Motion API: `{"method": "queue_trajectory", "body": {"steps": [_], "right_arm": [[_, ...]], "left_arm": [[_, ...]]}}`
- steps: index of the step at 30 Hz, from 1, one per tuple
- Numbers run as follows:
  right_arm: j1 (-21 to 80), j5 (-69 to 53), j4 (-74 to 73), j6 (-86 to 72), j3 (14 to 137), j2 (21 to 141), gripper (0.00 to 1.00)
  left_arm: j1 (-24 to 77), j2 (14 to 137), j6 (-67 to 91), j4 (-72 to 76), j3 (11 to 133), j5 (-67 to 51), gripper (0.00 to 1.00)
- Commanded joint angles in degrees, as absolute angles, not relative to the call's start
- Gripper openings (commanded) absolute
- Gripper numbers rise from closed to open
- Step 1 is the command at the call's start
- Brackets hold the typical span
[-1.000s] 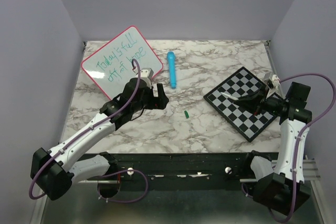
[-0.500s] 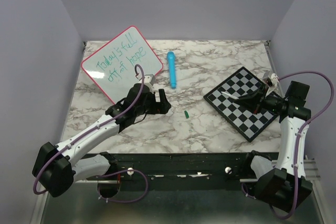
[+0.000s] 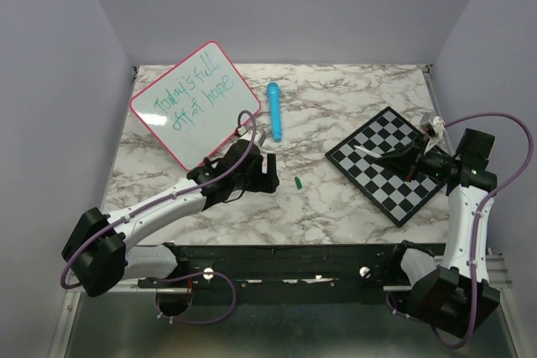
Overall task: Write a sentence on the whiteboard
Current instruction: Pick up the pen cap from the center of the board.
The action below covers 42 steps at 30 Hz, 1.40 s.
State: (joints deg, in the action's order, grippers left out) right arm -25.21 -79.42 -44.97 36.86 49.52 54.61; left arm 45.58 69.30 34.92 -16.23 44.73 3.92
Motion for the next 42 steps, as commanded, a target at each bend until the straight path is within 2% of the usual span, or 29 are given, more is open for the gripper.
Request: {"method": "queue_trajectory", "body": {"steps": [1, 6, 7, 9, 11, 14, 19, 22, 30, 42], "right_arm": [[-25.05, -79.10, -43.95, 36.12, 48.87, 54.75, 0.01], [-25.05, -79.28, -44.65, 36.74, 49.13, 55.11, 0.01], [-25.05, -79.28, -44.56, 36.65, 49.13, 55.11, 0.00], [-25.05, -79.28, -44.56, 36.65, 49.13, 55.19, 0.01], [-25.05, -79.28, -44.65, 36.74, 49.13, 55.11, 0.01], [-25.05, -79.37, -44.74, 36.83, 49.22, 55.02, 0.00], [-24.87, -78.75, -45.96, 38.57, 49.48, 55.55, 0.00], [-24.79, -78.57, -49.30, 42.26, 50.97, 57.21, 0.00], [-24.70, -79.63, -53.61, 45.44, 52.12, 58.01, 0.01], [-24.70, -80.24, -54.76, 46.41, 52.47, 57.74, 0.00]], "left_arm": [[47.54, 71.62, 39.45, -17.84, 47.02, 9.57, 0.87], [49.22, 76.37, 40.78, -17.41, 49.39, 10.90, 0.80], [49.48, 78.90, 41.83, -15.92, 49.92, 10.20, 0.74], [50.36, 81.99, 43.93, -15.38, 52.64, 10.02, 0.73], [50.80, 86.65, 49.29, -15.47, 54.83, 11.68, 0.73], [52.38, 91.75, 56.32, -16.78, 59.31, 14.75, 0.66], [55.80, 100.34, 62.48, -31.50, 71.88, 22.58, 0.49], [56.86, 105.53, 64.51, -38.56, 77.77, 23.56, 0.45], [57.92, 111.62, 65.39, -40.43, 82.96, 23.38, 0.35], [57.83, 117.86, 62.84, -42.54, 88.33, 24.08, 0.34]]}}
